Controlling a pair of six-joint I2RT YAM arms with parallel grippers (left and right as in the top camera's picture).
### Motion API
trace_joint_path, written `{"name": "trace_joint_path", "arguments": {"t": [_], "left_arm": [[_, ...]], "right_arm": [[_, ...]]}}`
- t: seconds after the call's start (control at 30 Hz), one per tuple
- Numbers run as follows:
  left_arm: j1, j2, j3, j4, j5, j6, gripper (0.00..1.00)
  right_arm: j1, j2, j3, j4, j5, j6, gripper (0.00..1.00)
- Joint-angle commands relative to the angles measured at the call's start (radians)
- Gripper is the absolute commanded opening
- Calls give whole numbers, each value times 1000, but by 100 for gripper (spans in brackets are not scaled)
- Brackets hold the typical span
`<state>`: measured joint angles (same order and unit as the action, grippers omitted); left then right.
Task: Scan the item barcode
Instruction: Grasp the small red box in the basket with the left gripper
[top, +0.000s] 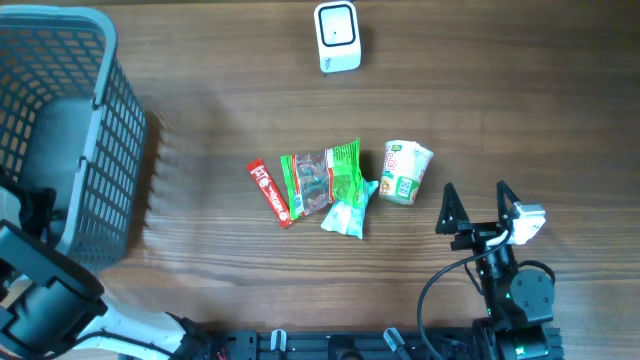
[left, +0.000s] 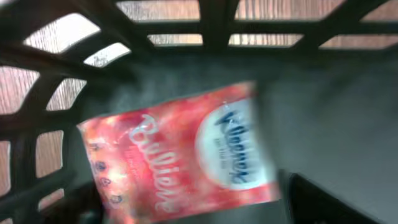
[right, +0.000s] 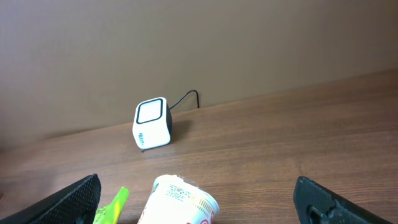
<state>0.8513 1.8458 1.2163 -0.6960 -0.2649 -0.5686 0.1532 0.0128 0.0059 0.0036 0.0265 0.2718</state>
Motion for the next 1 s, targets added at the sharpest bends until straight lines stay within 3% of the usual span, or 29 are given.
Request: {"name": "trace_joint_path", "arguments": {"t": [0.0,0.03,0.1,0.2,0.53,0.57,0.63,0.67,0.83,0.97], "left_arm": [[2,16,-11,5,-6,-15,78],[2,18,-15,6,-5,-16,79],[2,19,-23,17,33,-16,62],[-16,19,-23,31,108,-11,53],[-224,19,-19,42,107,40,49],[-234,19,-19,42,107,40,53],[-241,16,-11,41,109,36,76],[-240,10,0,33,110,37,81],[-199,-47,110,-78,81,76,86],[-165,-87,152,-105,81,251,91]], "right_arm": [[-6,-5,-1,5,-10,1,100],[-6,-5,-1,5,-10,1,100],[-6,-5,-1,5,-10,1,100],[-6,-5,-1,5,-10,1,100],[-6,-5,-1,5,-10,1,100],[-6,-5,-1,5,-10,1,100],[-6,-5,-1,5,-10,1,100],[-6,-5,-1,5,-10,1,100],[-6,-5,-1,5,-10,1,100],[-6,-5,-1,5,-9,1,100]]}}
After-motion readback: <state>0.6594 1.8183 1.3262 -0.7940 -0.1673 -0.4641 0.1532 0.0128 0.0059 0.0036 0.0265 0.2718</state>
